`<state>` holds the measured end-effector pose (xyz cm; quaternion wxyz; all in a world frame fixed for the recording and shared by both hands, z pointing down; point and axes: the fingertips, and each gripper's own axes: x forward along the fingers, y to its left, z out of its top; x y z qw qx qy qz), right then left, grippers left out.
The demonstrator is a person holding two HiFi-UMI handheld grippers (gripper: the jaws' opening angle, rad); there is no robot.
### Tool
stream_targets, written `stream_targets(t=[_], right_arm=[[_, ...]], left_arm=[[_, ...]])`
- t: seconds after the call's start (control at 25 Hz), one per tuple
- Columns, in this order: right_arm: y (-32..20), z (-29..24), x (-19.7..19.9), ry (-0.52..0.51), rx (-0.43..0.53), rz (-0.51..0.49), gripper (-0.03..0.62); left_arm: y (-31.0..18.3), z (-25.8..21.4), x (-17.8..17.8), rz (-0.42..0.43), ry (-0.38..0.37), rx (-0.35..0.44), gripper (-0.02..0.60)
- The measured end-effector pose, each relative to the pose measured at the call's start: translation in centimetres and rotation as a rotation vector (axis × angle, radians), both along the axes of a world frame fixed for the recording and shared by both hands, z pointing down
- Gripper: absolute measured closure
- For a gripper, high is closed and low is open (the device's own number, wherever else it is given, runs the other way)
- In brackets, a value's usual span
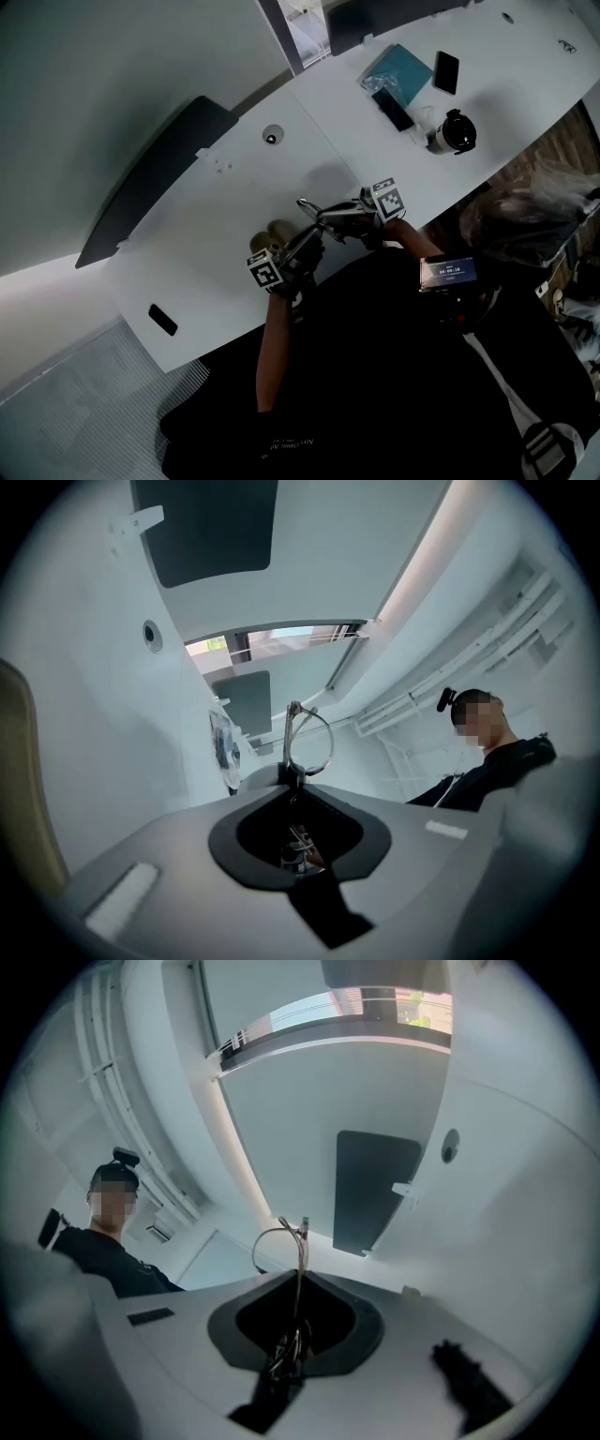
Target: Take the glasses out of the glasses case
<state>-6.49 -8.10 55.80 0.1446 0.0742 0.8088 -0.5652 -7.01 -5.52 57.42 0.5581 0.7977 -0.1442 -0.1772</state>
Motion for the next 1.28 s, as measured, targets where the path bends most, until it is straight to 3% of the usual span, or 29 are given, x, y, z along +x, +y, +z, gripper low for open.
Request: stream_targets(t=[0.2,0.48,0.64,0.72,0.84,1.0,1.16,1.28], right_arm=[[-0.9,1.4,-0.3,0.024,-0.045,0.002,0.571],[-0.5,3.8,-0.5,0.135,-0.033,-0.010,0.571],[-0.9,6.7,-0.3,0.291,0.000,0.019,0.572],[-1.2,7.5,-0.4,0.301,-0.061,0.029,0.572],[-1.4,6.0,-0.5,0.161,-0.190,0.007,0.572],[0.3,4.3,-1.1,0.080,-0.193,-0.096,0.574],[1.2,4.1,-1.7,0.086,-0.206,-0.148,0.572],[1.1,4.2,-2.0,0.138,-0.144,-0.145,0.572]], left_arm=[[-0.9,0.5,-0.4,-0.002,-0.056,0.016,0.574],[-0.5,2.4,-0.4,-0.009,-0.096,-0.048,0.577],[-0.6,4.8,-0.2,-0.054,-0.131,-0.171,0.575],[-0.8,6.1,-0.6,-0.105,-0.145,-0.229,0.574],[-1.2,5.2,-1.2,-0.171,-0.050,-0.227,0.492],[-0.7,1.3,-1.2,-0.115,0.152,-0.140,0.432],[-0.2,1.1,-1.6,-0.075,0.149,-0.119,0.422],[-0.2,1.1,-1.8,-0.090,0.128,-0.111,0.439]])
